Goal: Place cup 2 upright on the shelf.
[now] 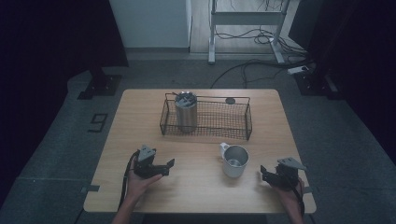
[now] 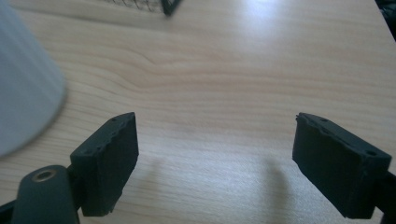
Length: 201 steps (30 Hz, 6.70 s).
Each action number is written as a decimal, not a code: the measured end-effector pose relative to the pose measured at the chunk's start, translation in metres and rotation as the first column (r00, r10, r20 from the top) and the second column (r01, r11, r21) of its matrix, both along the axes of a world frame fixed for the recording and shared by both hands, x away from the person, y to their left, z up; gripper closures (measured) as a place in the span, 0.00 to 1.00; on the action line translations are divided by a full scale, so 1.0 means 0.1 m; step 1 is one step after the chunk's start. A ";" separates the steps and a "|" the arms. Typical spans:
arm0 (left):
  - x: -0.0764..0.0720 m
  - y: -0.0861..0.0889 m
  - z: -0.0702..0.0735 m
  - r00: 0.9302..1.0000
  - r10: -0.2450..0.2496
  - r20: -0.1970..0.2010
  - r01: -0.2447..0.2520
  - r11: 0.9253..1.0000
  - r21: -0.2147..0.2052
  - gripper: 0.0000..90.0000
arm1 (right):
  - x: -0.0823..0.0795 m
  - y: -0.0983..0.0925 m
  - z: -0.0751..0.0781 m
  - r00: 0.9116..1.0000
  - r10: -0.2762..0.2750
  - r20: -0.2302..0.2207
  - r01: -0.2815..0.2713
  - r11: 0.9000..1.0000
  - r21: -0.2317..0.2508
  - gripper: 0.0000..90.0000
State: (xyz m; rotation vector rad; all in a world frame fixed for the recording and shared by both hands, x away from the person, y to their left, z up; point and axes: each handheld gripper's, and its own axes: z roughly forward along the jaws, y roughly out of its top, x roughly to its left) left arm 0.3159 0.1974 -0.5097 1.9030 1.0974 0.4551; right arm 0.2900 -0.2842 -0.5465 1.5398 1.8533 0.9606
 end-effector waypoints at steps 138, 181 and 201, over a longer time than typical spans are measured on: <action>-0.14 0.06 -0.05 0.998 0.004 -0.056 -0.005 1.000 -0.015 0.09 | 0.16 1.03 0.56 0.949 0.298 0.104 -0.304 0.952 0.043 0.07; -0.16 0.07 -0.02 0.998 -0.005 -0.059 0.003 1.000 -0.022 0.10 | 0.55 0.98 1.27 0.933 0.321 0.163 -0.338 0.937 0.089 0.07; -0.16 0.06 -0.02 0.998 -0.009 -0.060 0.007 1.000 -0.019 0.10 | 0.73 1.01 1.40 0.929 0.323 0.181 -0.339 0.938 0.066 0.07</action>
